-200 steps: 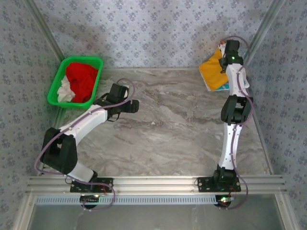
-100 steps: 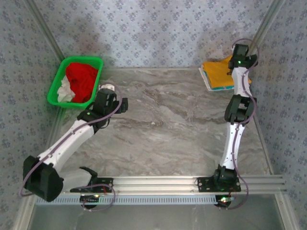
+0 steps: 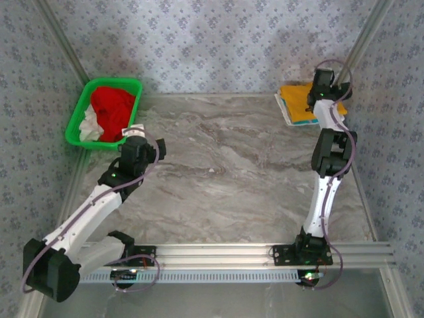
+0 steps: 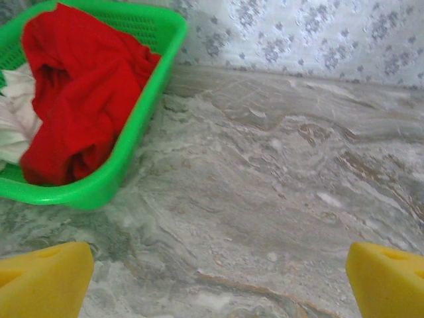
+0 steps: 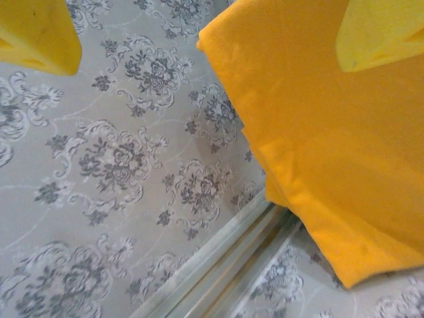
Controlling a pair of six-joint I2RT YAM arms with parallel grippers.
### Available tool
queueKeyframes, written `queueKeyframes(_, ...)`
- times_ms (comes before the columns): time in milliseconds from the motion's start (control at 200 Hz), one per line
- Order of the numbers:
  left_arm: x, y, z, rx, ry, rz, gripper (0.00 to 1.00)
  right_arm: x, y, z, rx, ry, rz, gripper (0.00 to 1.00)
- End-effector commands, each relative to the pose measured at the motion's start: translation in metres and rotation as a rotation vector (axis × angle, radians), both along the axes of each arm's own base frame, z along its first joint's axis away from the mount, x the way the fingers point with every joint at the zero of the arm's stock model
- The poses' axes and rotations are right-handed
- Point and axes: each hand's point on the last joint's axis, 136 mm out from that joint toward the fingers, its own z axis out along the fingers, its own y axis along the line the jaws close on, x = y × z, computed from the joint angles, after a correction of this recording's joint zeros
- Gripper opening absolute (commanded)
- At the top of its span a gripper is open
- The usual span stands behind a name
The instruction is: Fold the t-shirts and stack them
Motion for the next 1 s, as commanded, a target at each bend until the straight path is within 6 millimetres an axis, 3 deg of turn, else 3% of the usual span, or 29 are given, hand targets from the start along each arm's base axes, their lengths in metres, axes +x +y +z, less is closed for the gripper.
queueKeyframes(0,-0.006,0.021,0.013,0.014,-0.064,0.074,0.98,-0.016,-0.004,0.044,-0.011,-0.120,-0.060,1.00)
queueKeyframes(200,-0.023,0.037,0.010,-0.036,-0.151,0.104,0.98,-0.044,0.020,0.058,0.046,-0.183,-0.035,1.00)
queueKeyframes(330,-0.027,0.027,0.011,-0.048,-0.224,0.008,0.98,-0.074,0.044,0.072,0.129,-0.224,-0.009,1.00)
queueKeyframes(425,-0.025,0.008,0.021,0.022,-0.262,-0.136,0.98,-0.102,0.080,0.084,0.226,-0.251,0.074,1.00)
queueKeyframes(550,-0.026,0.011,0.030,0.129,-0.340,-0.149,0.98,-0.151,0.137,0.099,0.299,-0.300,0.222,1.00)
queueKeyframes(630,-0.031,0.019,0.021,0.177,-0.389,-0.132,0.98,-0.188,0.158,0.078,0.394,-0.325,0.274,1.00)
queueKeyframes(740,-0.035,0.032,-0.011,0.210,-0.337,-0.091,0.98,-0.226,0.170,0.058,0.496,-0.404,0.334,1.00)
queueKeyframes(824,-0.037,0.043,-0.032,0.197,-0.288,-0.032,0.98,-0.249,0.184,0.045,0.484,-0.448,0.435,1.00)
queueKeyframes(994,-0.040,0.062,-0.060,0.159,-0.276,0.060,0.98,-0.275,0.180,0.006,0.470,-0.466,0.438,1.00)
